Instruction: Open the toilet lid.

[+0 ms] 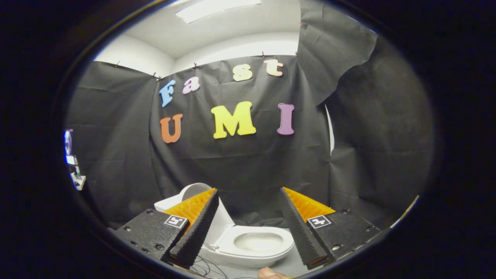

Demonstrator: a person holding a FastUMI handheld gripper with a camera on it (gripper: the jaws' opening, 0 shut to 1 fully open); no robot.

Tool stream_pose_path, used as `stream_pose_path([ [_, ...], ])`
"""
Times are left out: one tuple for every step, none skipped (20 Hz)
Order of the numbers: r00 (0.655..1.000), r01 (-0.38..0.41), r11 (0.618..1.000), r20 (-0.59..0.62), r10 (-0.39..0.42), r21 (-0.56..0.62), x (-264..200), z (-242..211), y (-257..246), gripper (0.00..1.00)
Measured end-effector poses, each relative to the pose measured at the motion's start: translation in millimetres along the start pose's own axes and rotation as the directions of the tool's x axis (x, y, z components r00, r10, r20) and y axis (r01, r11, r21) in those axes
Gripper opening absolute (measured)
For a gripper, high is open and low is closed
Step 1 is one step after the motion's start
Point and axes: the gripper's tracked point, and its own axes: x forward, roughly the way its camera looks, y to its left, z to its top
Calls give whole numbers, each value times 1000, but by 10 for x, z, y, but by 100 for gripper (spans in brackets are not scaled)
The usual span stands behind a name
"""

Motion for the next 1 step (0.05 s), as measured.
stream_pose_path([
  [1000, 4, 1000, -1, -4, 1, -31, 8, -22, 98],
])
